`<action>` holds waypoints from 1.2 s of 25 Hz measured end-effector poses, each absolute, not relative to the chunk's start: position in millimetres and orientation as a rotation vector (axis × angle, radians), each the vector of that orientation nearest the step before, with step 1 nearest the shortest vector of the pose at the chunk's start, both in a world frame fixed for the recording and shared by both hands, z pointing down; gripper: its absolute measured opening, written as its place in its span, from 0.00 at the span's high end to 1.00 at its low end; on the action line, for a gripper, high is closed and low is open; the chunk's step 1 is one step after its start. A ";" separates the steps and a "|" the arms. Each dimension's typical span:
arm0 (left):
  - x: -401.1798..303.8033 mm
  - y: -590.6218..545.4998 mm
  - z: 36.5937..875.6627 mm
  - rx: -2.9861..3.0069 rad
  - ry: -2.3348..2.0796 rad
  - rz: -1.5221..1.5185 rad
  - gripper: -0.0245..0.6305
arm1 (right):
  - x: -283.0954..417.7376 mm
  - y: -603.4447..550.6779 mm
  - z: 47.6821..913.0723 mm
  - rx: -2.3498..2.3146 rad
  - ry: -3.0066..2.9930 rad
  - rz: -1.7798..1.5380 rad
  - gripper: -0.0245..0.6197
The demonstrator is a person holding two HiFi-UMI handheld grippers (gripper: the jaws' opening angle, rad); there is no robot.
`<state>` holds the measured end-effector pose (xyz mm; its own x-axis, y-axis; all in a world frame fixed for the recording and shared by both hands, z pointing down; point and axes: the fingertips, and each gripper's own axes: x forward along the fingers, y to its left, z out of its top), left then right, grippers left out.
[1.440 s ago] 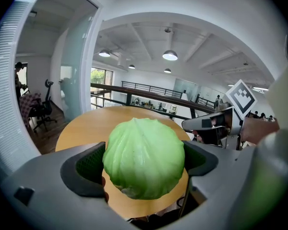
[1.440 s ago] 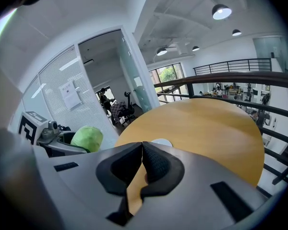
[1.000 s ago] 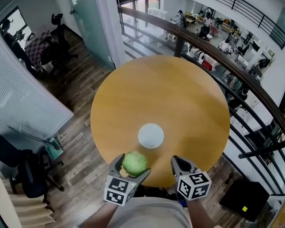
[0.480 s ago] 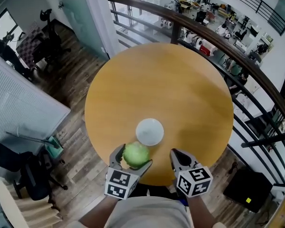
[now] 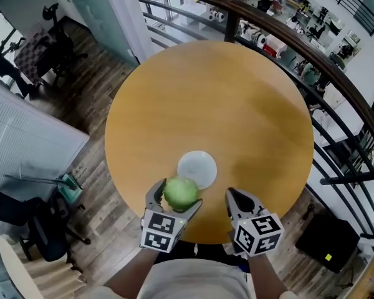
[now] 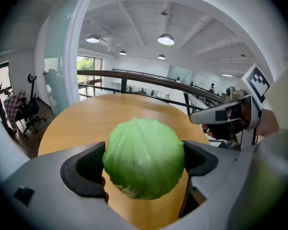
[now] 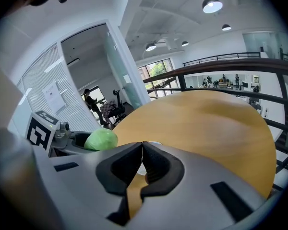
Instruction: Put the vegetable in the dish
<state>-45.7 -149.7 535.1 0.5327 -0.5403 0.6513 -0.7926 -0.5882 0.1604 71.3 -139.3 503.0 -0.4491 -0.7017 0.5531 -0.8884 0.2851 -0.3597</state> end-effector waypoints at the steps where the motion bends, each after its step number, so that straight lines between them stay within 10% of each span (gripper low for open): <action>1: -45.1 -153.0 539.0 2.331 -1.085 0.781 0.22 | 73.3 -141.3 505.2 1.460 -2.264 0.934 0.92; 30: -15.7 -211.0 653.1 2.229 -0.974 0.981 0.22 | 86.2 -167.0 571.8 1.477 -2.178 1.086 0.92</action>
<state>-15.7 -211.0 653.1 0.4810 -0.4040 0.7781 -0.7752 -0.6106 0.1621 86.2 -167.0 571.8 -0.4303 -0.6660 0.6093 -0.8875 0.1888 -0.4204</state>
